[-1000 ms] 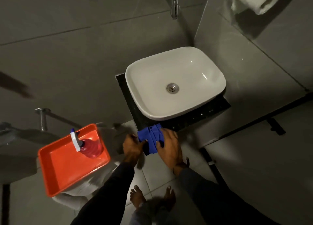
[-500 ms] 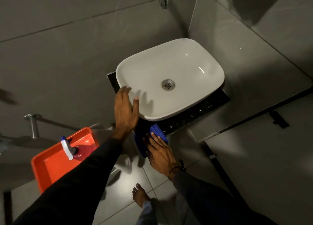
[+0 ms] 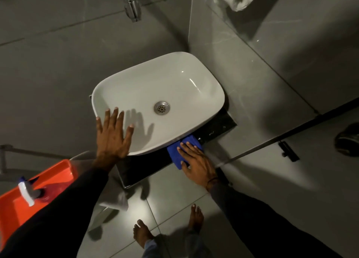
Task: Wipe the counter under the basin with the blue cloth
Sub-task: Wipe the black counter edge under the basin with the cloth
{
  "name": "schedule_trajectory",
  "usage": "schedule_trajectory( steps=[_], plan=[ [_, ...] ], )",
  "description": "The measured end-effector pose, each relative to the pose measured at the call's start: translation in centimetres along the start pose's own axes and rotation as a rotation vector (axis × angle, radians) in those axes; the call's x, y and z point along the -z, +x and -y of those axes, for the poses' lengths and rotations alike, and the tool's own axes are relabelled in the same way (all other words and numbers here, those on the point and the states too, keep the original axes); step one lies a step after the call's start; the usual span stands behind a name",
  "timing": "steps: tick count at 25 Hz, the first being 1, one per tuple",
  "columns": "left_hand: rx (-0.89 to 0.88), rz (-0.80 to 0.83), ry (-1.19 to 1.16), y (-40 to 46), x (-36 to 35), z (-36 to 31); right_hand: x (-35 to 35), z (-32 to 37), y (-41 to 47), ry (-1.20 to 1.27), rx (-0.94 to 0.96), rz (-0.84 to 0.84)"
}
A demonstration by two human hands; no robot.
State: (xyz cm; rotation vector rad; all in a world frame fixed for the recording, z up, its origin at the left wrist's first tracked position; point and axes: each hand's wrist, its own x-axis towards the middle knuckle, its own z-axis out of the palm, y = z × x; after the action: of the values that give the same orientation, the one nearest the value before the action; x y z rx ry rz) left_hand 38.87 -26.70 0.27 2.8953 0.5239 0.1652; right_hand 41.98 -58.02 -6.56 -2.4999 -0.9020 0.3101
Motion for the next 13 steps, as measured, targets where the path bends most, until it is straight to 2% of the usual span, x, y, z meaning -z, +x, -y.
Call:
schedule_trajectory(
  steps=[5,8,10,13],
  plan=[
    [-0.019,-0.062,0.013,-0.1,-0.4,-0.1,7.3,-10.1,1.7,-0.091,-0.116,-0.028],
    [-0.020,-0.079,0.016,-0.2,-0.4,-0.1,10.5,-14.8,2.3,-0.180,-0.172,0.067],
    [-0.024,-0.084,0.013,-0.2,-0.4,-0.1,10.4,-15.4,2.1,-0.196,-0.171,0.090],
    [-0.016,-0.079,0.004,-0.2,-0.4,-0.2,8.5,-13.7,2.0,-0.191,-0.248,0.020]
  ],
)
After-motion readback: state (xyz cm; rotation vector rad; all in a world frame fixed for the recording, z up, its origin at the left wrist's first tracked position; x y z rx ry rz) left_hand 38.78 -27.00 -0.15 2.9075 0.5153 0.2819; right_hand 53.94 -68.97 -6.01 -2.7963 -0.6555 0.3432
